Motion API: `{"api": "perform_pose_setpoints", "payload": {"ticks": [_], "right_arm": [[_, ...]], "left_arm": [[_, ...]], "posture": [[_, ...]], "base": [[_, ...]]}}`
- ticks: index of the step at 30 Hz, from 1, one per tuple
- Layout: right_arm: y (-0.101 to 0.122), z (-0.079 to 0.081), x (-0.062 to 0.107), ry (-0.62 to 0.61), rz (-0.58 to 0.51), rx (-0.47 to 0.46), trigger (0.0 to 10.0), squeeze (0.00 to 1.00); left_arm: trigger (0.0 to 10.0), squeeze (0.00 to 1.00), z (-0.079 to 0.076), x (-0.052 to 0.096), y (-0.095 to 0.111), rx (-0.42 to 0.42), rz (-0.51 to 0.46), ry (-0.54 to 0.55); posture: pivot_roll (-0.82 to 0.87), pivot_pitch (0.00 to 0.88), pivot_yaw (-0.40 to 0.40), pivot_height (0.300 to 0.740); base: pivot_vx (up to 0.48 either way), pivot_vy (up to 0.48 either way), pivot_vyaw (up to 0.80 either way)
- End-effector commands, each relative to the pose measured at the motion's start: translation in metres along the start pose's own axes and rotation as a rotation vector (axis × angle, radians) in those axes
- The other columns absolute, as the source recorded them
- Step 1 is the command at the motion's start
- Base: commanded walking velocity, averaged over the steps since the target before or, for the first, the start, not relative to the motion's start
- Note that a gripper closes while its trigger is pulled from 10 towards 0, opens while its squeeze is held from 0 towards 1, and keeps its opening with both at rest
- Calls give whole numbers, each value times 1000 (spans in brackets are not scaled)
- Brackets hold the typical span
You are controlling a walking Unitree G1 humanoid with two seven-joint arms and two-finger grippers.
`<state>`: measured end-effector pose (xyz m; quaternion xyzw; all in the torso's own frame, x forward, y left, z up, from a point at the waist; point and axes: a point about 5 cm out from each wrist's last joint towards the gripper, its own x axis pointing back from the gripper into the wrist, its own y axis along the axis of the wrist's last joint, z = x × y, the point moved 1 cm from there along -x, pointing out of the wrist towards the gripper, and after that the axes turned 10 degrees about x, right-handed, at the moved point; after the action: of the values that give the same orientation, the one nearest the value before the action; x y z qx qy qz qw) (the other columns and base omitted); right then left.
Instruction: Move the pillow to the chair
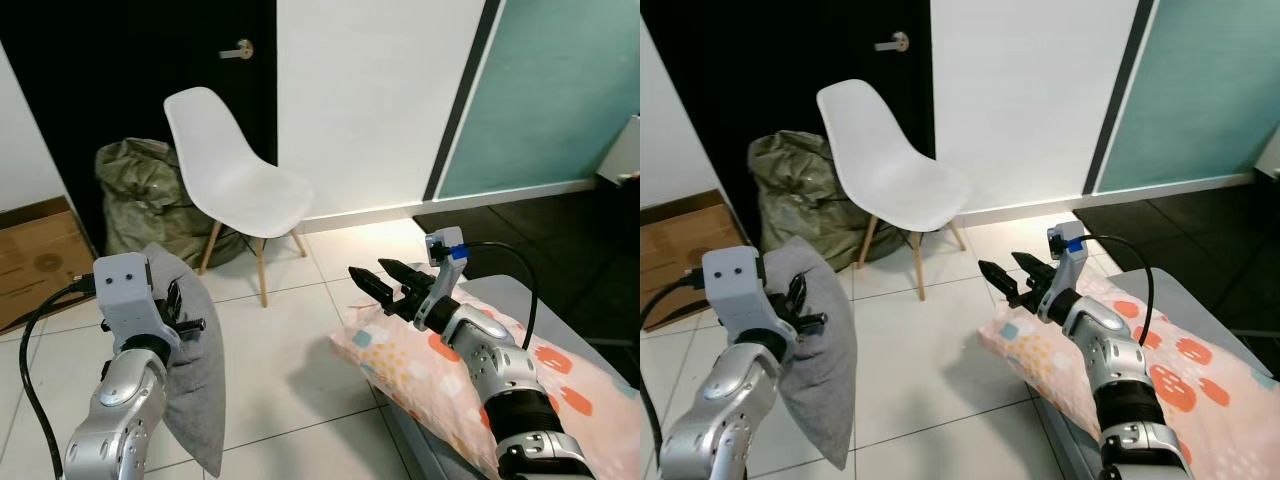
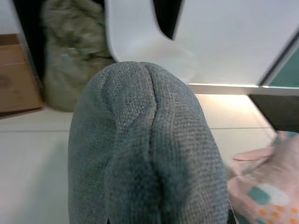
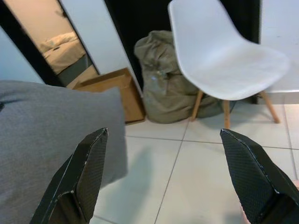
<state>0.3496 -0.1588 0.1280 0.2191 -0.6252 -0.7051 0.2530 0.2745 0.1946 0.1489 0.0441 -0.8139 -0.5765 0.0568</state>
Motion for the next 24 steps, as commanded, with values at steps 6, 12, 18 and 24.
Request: {"api": "perform_pose_setpoints", "payload": {"ticks": [6, 12, 18, 24], "right_arm": [[-2, -4, 3, -28, 1, -1, 10000, 0], [-5, -2, 4, -23, 4, 3, 10000, 0], [-5, -2, 4, -28, 3, -2, 10000, 0], [-5, -5, 4, -50, 4, -6, 10000, 0]], "left_arm": [[10000, 0, -18, -5, 13, 8, -57, -86], [10000, 0, -22, -7, 14, 2, -59, -106], [10000, 0, -25, -8, 15, 7, -61, -121], [10000, 0, -29, -9, 19, 9, -71, -148]], "posture": [[-157, 2, -48, 735], [-164, 0, -46, 735], [-165, 4, -44, 735], [-165, 6, -44, 735]], "base": [[480, 0, 0], [480, 0, 0], [480, 0, 0], [480, 0, 0]]}}
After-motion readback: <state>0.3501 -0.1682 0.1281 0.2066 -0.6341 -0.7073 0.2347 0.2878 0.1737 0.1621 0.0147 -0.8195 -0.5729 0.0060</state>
